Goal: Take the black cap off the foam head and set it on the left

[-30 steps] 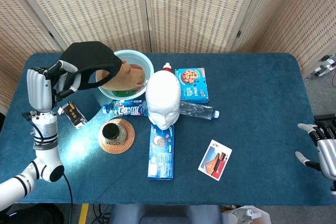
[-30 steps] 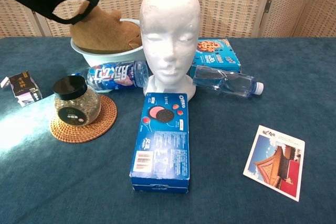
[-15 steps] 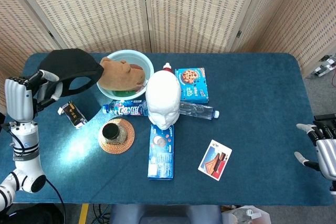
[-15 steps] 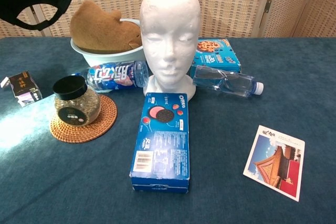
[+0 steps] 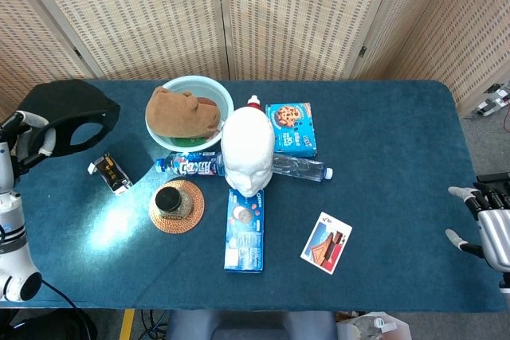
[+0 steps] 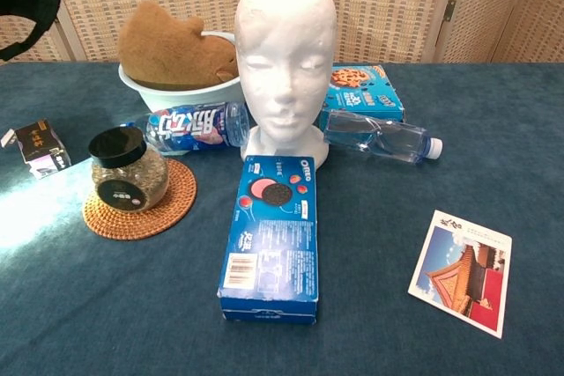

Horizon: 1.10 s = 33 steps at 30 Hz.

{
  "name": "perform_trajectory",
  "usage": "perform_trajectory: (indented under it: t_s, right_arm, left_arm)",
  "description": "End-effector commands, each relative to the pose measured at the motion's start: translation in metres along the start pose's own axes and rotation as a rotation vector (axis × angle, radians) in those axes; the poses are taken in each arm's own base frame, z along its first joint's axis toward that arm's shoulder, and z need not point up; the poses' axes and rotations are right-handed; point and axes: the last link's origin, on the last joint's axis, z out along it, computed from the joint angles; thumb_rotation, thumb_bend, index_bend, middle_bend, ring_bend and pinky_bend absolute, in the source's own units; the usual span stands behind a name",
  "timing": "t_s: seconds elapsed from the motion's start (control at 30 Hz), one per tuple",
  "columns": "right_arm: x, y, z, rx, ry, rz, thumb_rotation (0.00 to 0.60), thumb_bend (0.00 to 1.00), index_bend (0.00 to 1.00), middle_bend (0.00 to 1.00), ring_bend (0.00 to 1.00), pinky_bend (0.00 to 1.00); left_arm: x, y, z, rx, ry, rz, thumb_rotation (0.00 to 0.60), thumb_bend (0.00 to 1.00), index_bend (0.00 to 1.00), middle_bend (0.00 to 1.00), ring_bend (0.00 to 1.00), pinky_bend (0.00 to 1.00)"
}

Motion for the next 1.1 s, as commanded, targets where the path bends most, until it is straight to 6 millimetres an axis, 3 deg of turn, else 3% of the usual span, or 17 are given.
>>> perform_trajectory:
  t_s: [0.03, 0.5, 0.77, 1.1]
  right_arm:
    - [0.000, -0.001, 0.001, 0.002, -0.001, 0.000, 0.600, 0.18, 0.28, 0.31, 0.16, 0.22]
    - [-0.002, -0.001, 0.001, 0.003, -0.010, -0.003, 0.600, 0.18, 0.28, 0.31, 0.16, 0.22]
    - [-0.004, -0.002, 0.002, 0.008, -0.018, -0.001, 0.600, 0.18, 0.28, 0.31, 0.16, 0.22]
    - [-0.004, -0.004, 0.001, 0.010, -0.020, -0.004, 0.600, 0.18, 0.28, 0.31, 0.16, 0.22]
  left_arm:
    - [0.006, -0.008, -0.002, 0.017, 0.004, 0.015, 0.600, 0.34, 0.65, 1.00, 1.00, 1.00]
    - [0.002, -0.040, -0.027, 0.074, -0.072, 0.103, 0.600, 0.34, 0.65, 1.00, 1.00, 1.00]
    - [-0.006, -0.061, -0.060, 0.093, -0.150, 0.168, 0.600, 0.34, 0.65, 1.00, 1.00, 1.00]
    - [-0.023, -0.070, -0.093, 0.108, -0.225, 0.156, 0.600, 0.34, 0.65, 1.00, 1.00, 1.00]
